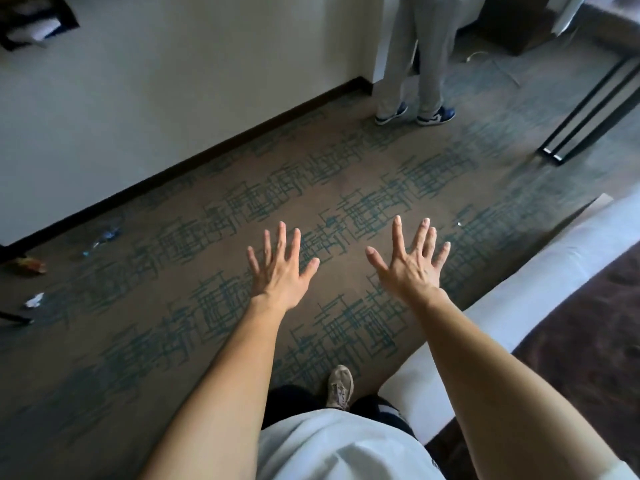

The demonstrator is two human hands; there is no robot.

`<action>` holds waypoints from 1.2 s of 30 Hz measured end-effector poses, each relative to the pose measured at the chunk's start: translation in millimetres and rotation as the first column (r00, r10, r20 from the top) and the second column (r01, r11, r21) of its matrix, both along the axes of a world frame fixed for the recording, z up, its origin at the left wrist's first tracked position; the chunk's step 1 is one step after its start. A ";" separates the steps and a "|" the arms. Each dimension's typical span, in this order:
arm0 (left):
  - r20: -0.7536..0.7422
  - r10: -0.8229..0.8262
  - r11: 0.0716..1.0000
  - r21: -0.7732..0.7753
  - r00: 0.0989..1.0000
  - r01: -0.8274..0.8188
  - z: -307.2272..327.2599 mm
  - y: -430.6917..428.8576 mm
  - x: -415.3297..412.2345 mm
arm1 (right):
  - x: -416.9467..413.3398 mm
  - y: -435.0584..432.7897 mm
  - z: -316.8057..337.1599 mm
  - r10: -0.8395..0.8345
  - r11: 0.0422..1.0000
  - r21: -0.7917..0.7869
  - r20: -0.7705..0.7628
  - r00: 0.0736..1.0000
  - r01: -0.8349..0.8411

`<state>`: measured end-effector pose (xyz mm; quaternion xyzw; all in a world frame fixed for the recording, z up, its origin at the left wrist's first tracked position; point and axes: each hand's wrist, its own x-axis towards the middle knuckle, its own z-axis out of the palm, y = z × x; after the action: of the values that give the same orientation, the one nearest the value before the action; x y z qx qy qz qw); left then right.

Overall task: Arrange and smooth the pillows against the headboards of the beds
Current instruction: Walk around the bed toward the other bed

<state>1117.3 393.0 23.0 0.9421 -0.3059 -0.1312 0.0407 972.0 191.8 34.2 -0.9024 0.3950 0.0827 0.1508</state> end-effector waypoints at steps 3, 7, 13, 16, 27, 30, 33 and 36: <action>-0.009 -0.066 0.998 0.024 0.998 0.066 1.0 -39.5 13.6 | 7.9 -28.0 0.7 -0.051 0.999 0.015 0.000 0.999 0.051; -0.019 -0.162 0.985 0.055 0.987 0.163 -0.4 -98.1 30.4 | 11.6 -67.9 -2.8 -0.145 0.989 0.029 -0.015 0.989 0.146; -0.029 -0.337 0.937 0.085 0.941 0.338 -4.0 -209.4 64.1 | 12.6 -146.2 -10.7 -0.326 0.943 0.065 -0.006 0.945 0.326; -0.030 -0.438 0.893 0.100 0.899 0.438 -6.0 -275.0 83.1 | 12.3 -192.9 -12.8 -0.421 0.905 0.060 -0.017 0.907 0.421; -0.056 -0.691 0.715 0.092 0.720 0.693 12.1 -521.0 124.5 | 22.7 -368.1 9.7 -0.695 0.714 0.050 -0.068 0.715 0.699; -0.061 -0.728 0.677 0.094 0.683 0.730 16.6 -576.2 126.4 | 22.5 -404.7 22.3 -0.732 0.677 0.046 -0.061 0.678 0.735; -0.062 -0.756 0.646 0.091 0.652 0.758 18.1 -622.1 120.6 | 16.0 -434.9 27.8 -0.761 0.646 0.024 -0.067 0.646 0.763; -0.070 -0.789 0.603 0.109 0.611 0.790 16.5 -667.3 106.7 | -1.9 -466.0 25.3 -0.800 0.598 0.019 -0.056 0.598 0.801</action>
<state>1223.9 -274.2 39.6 0.7102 -0.6804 -0.1620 -0.0802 970.1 -274.1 59.6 -0.6246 0.7585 0.0337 0.1829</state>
